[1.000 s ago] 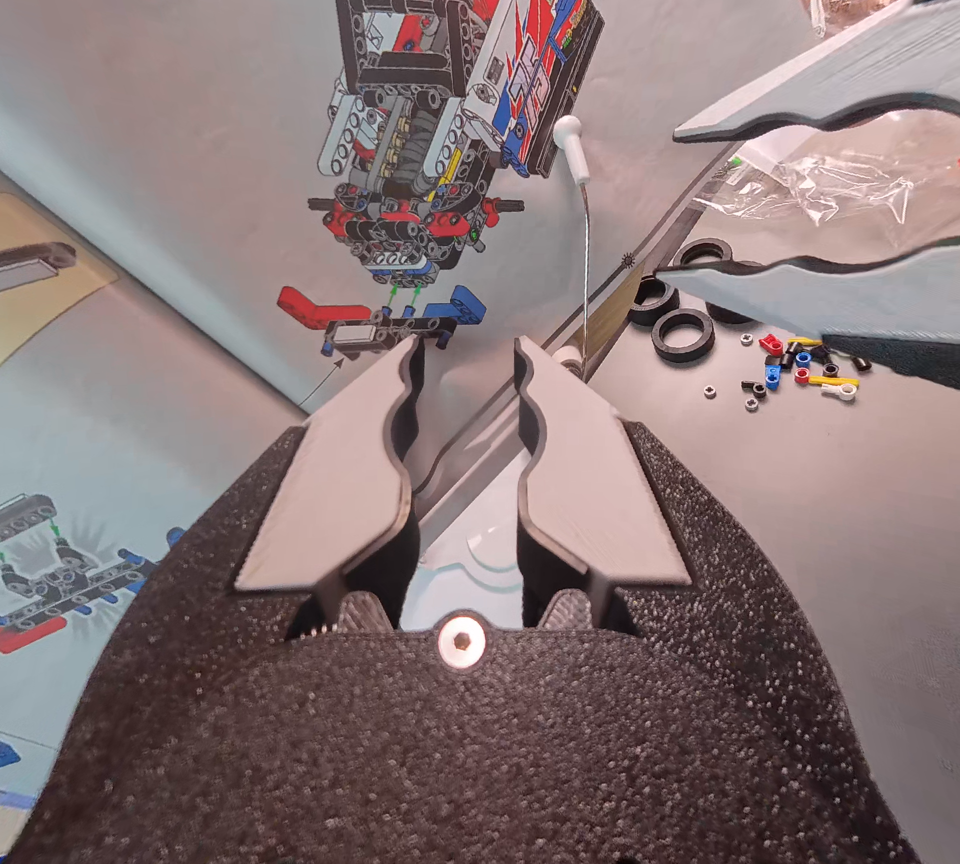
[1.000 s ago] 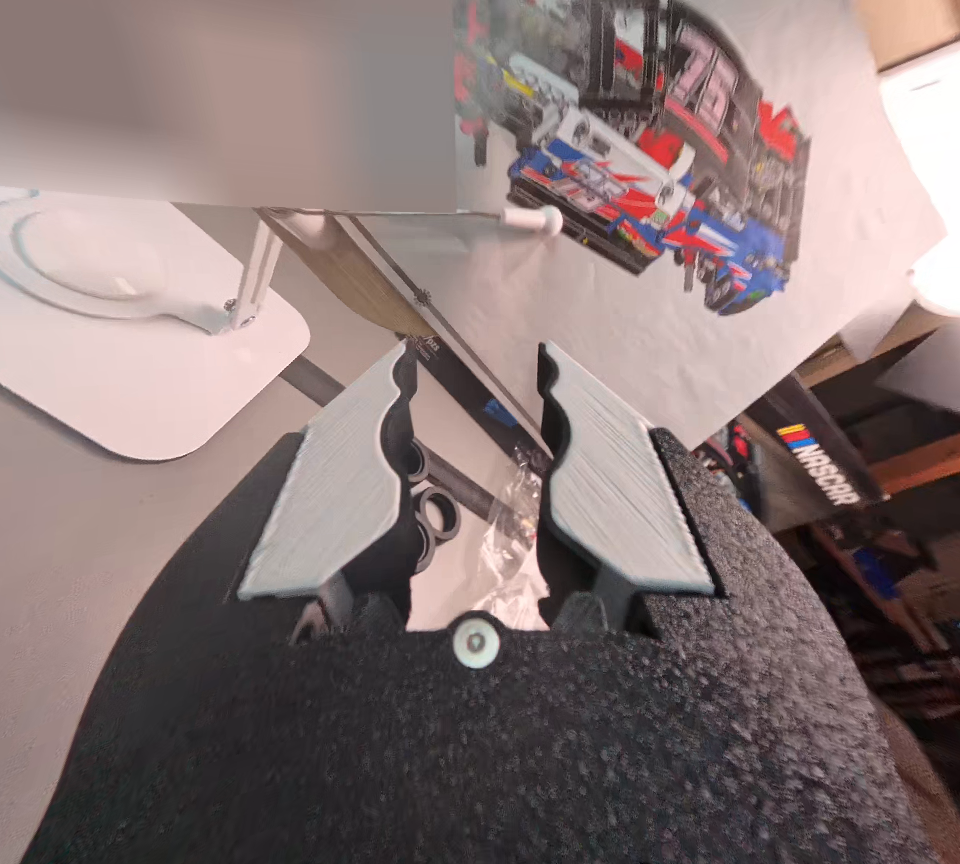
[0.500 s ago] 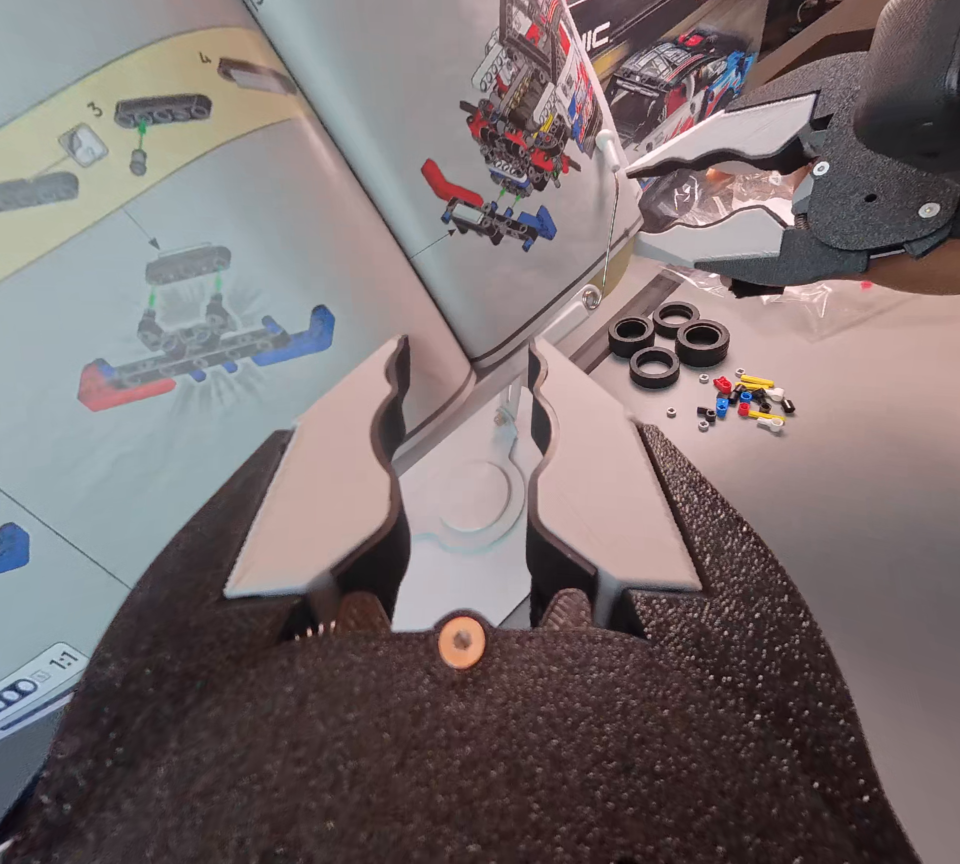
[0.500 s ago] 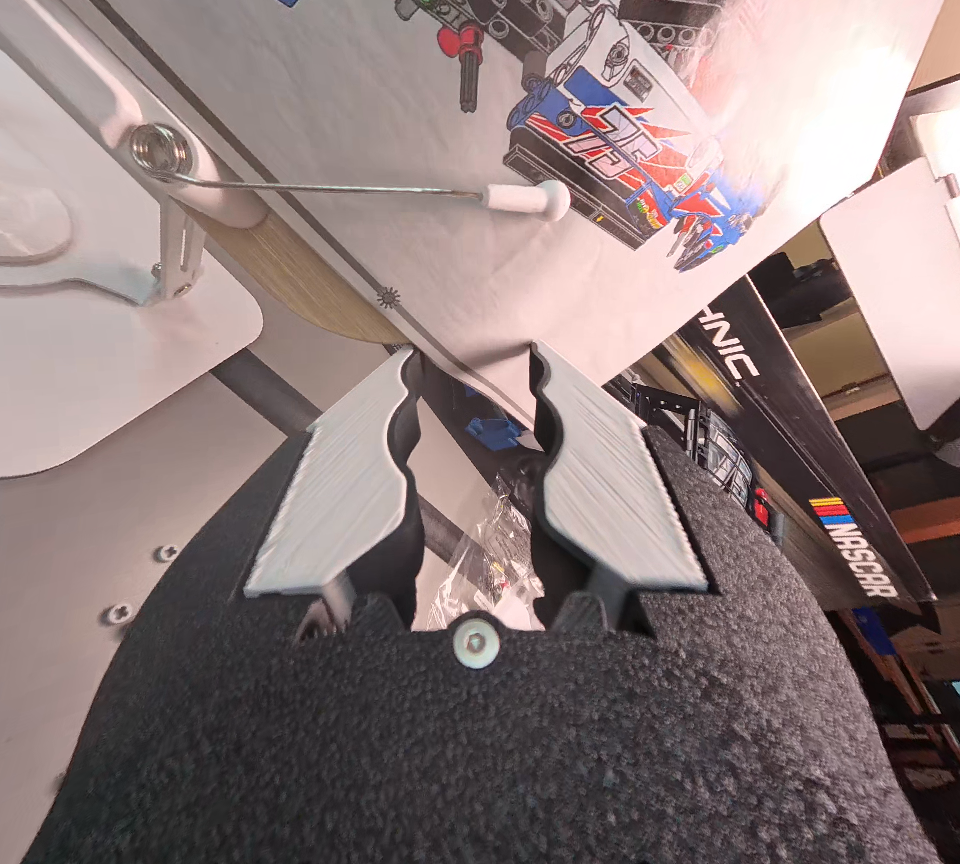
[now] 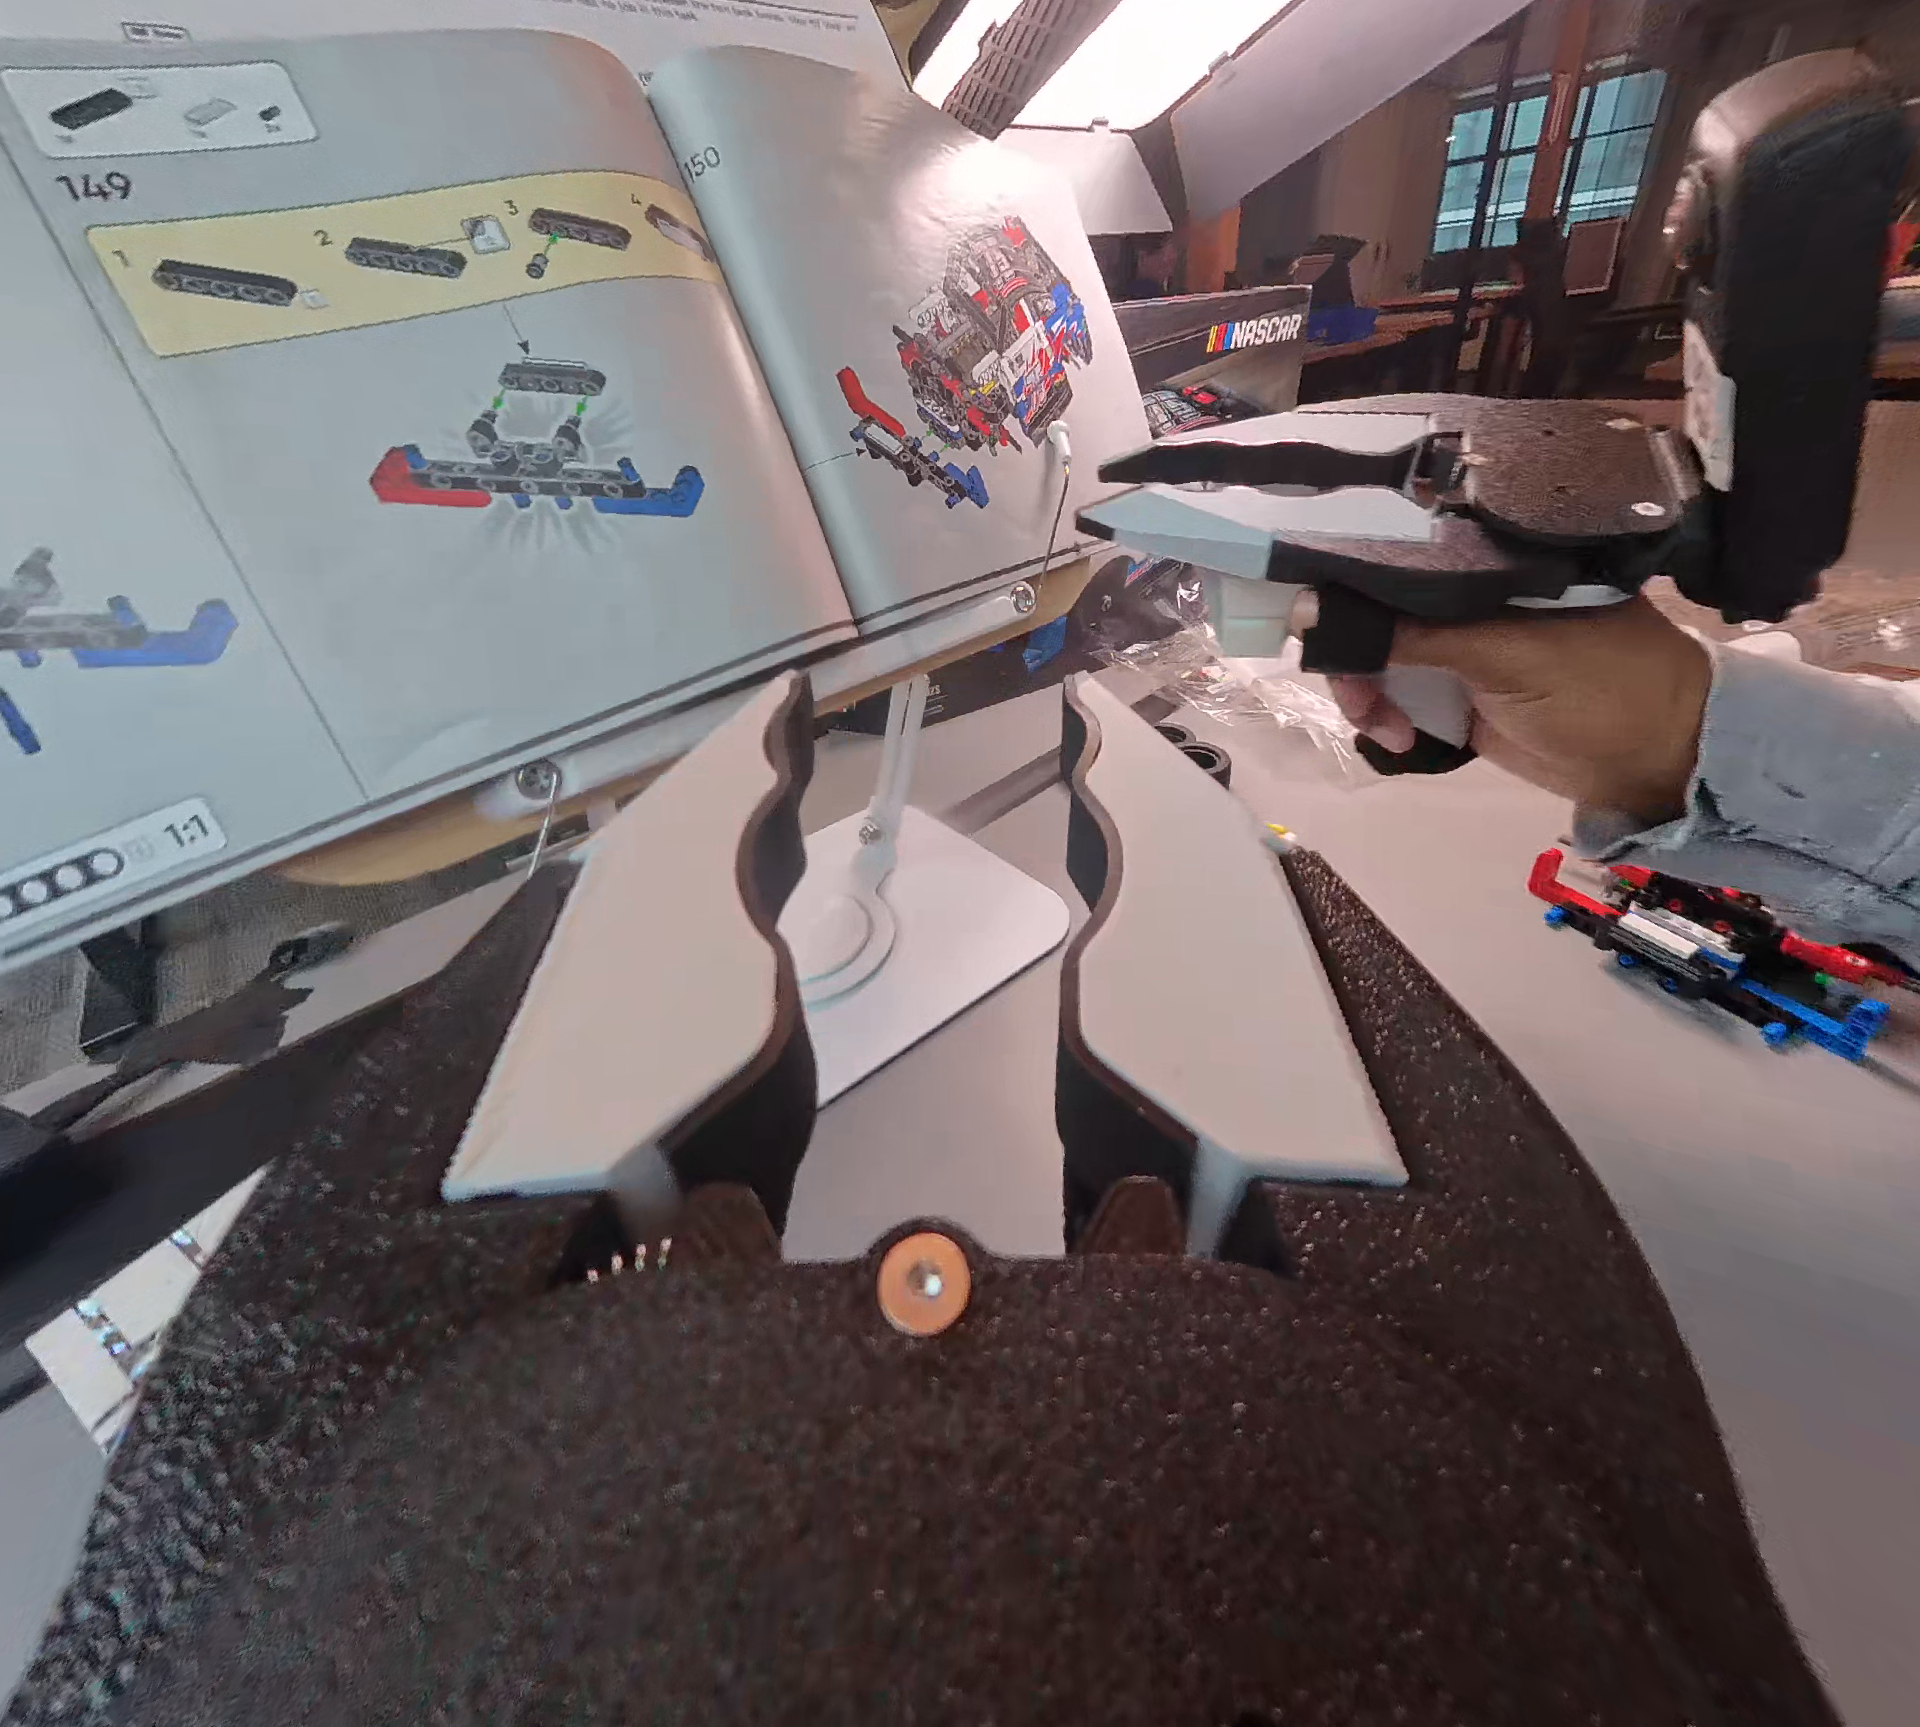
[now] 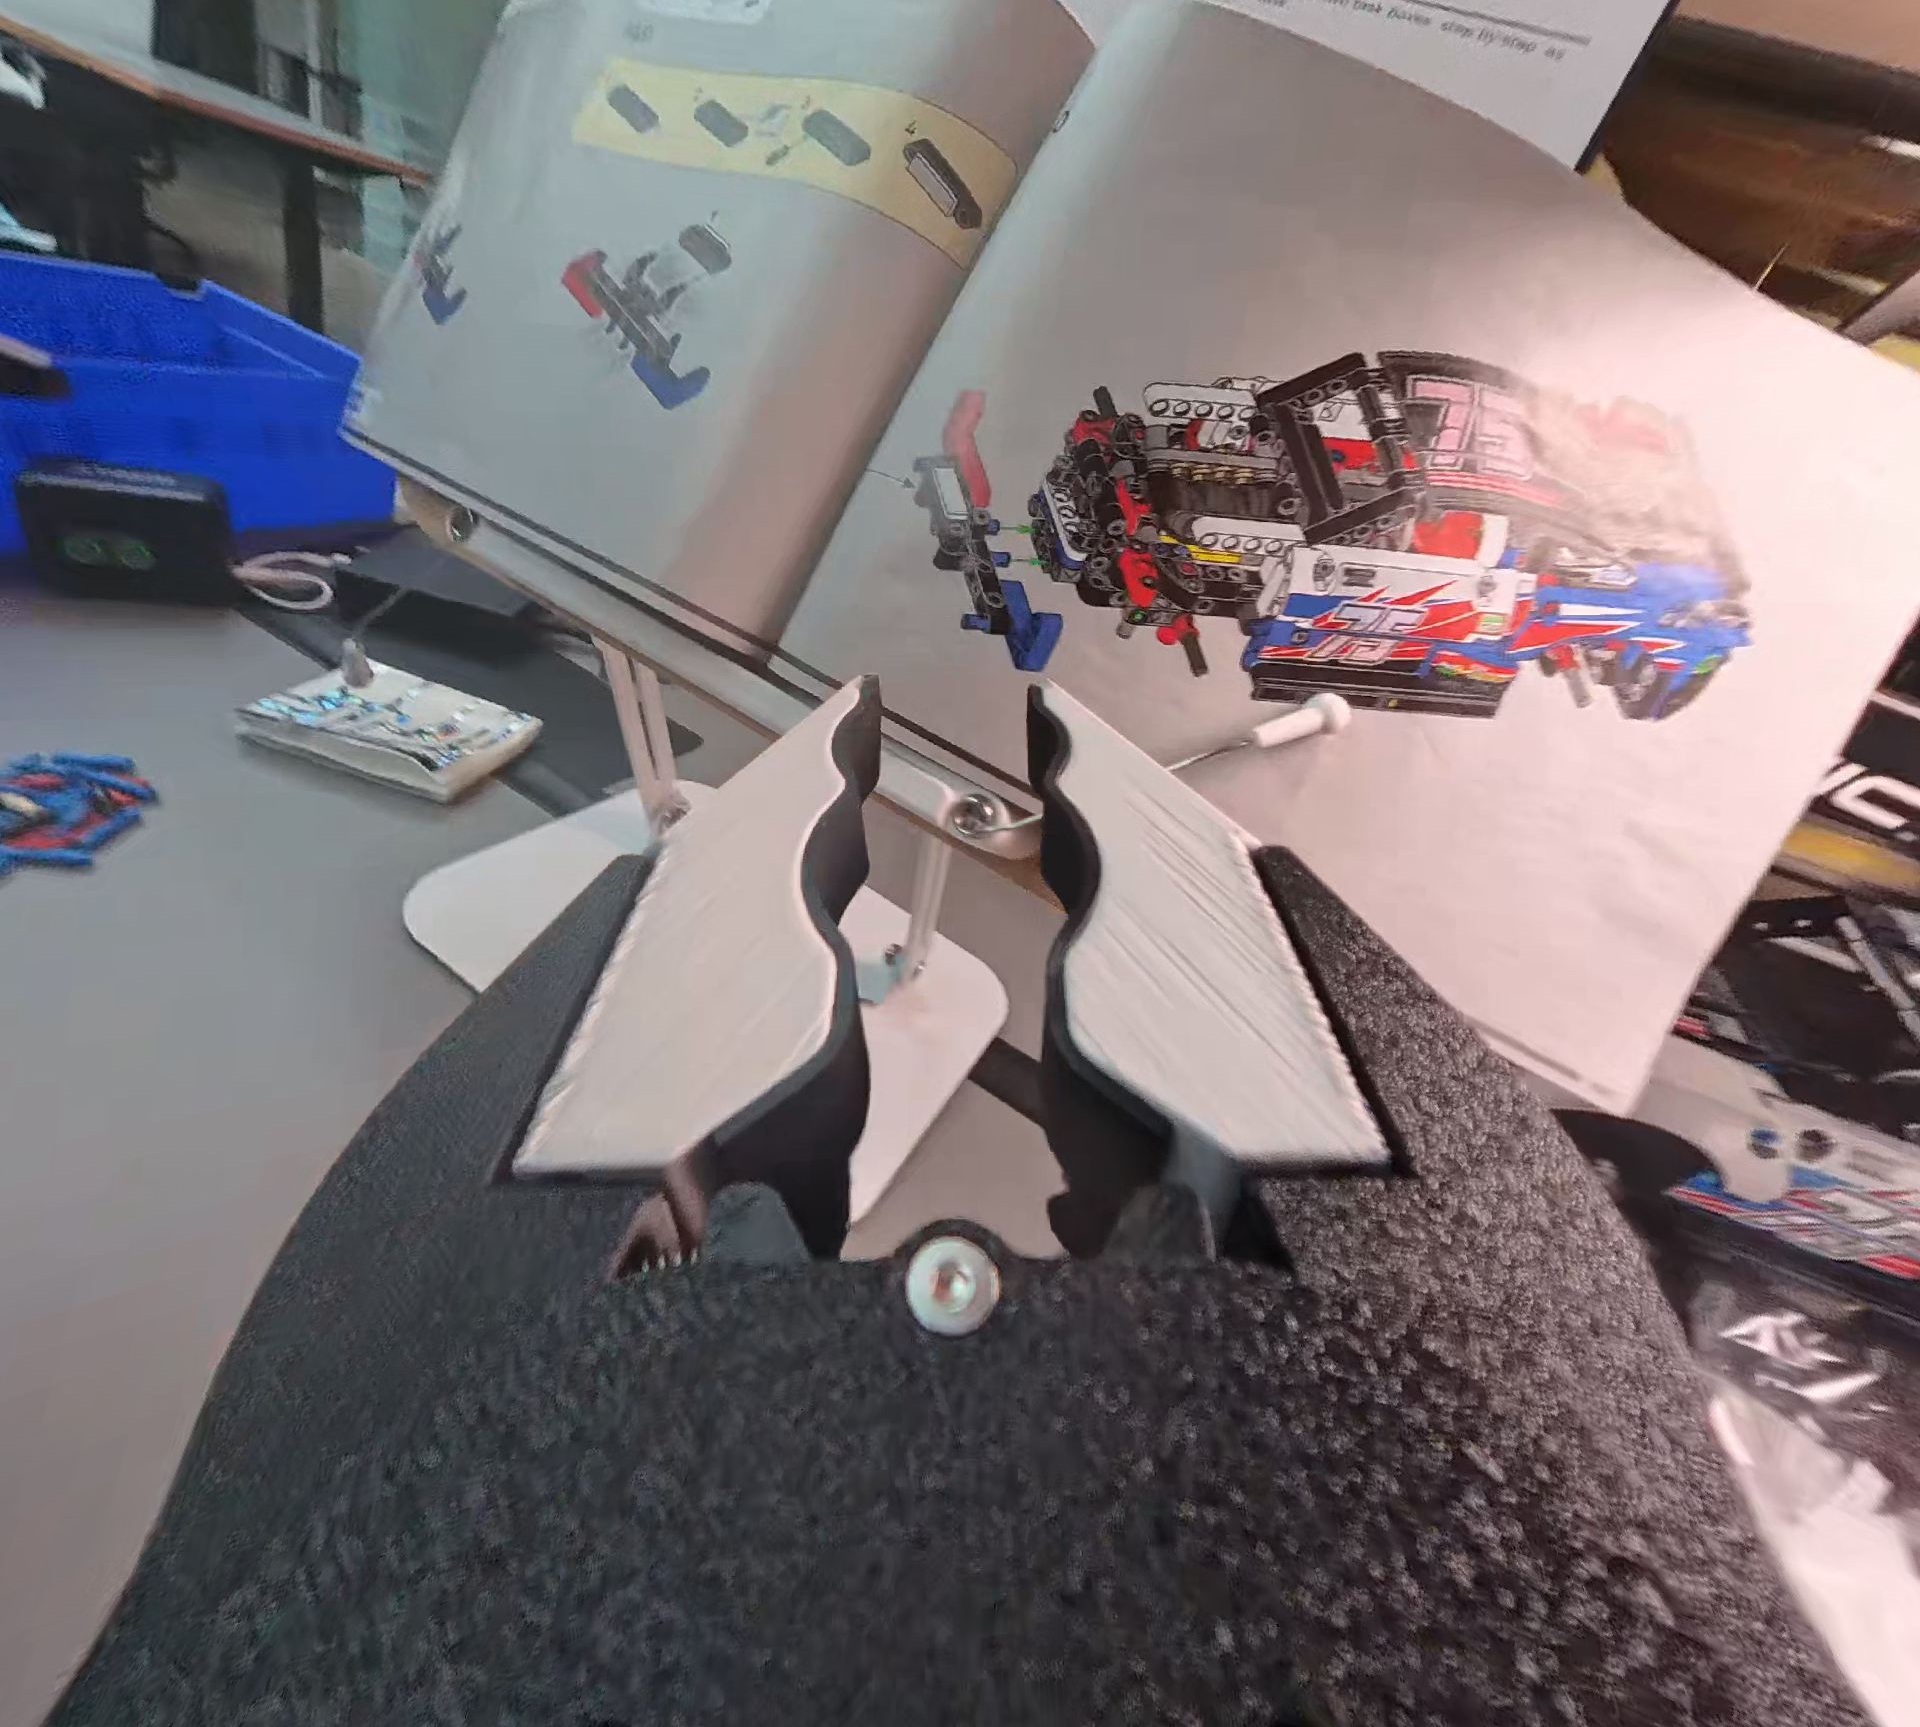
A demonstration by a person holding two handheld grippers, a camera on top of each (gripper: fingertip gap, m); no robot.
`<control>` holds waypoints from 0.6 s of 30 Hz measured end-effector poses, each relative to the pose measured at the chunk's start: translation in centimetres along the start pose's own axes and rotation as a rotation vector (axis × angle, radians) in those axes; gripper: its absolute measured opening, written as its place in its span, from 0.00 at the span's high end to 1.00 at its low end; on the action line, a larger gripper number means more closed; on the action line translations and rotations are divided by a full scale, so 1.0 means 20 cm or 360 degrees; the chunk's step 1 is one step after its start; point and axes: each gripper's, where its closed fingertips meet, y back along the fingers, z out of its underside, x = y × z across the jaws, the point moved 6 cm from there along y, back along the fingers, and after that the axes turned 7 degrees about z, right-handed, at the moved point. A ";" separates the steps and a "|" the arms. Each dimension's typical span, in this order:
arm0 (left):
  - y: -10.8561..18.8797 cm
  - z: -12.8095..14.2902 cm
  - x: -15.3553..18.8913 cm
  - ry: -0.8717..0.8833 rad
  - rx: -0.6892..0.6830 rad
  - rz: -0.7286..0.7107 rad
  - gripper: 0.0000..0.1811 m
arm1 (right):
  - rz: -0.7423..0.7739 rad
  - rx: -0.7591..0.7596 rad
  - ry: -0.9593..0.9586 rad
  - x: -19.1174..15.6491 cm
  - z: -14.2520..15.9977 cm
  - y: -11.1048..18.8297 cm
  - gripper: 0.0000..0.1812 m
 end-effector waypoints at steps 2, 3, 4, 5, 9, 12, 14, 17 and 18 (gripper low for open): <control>0.09 0.03 0.03 0.0042 -0.0016 0.0012 0.74 | 0.0031 -0.0007 -0.0147 -0.03 0.00 -0.06 0.89; 0.13 0.05 0.05 0.0053 -0.0036 0.0019 0.74 | 0.0059 -0.0018 -0.0192 -0.04 0.00 -0.09 0.90; 0.18 0.07 0.06 0.0055 -0.0058 0.0020 0.74 | 0.0085 -0.0035 -0.0224 -0.04 0.01 -0.13 0.92; 0.22 0.09 0.06 0.0050 -0.0078 0.0019 0.74 | 0.0110 -0.0050 -0.0257 -0.04 0.02 -0.16 0.93; 0.37 0.23 0.05 -0.0041 -0.0157 -0.0055 0.76 | 0.0220 -0.0085 -0.0332 -0.03 0.03 -0.24 0.95; 0.37 0.29 0.02 -0.0006 -0.0195 -0.0056 0.74 | 0.0255 -0.0128 -0.0372 -0.02 0.03 -0.27 0.96; 0.36 0.29 0.02 0.0004 -0.0187 -0.0039 0.74 | 0.0274 -0.0139 -0.0373 -0.02 0.03 -0.28 0.98; 0.36 0.33 0.03 0.0010 -0.0226 0.0002 0.74 | 0.0276 -0.0142 -0.0368 -0.01 0.05 -0.28 0.98; 0.36 0.35 0.03 0.0019 -0.0245 0.0007 0.74 | 0.0275 -0.0141 -0.0361 -0.01 0.05 -0.29 0.98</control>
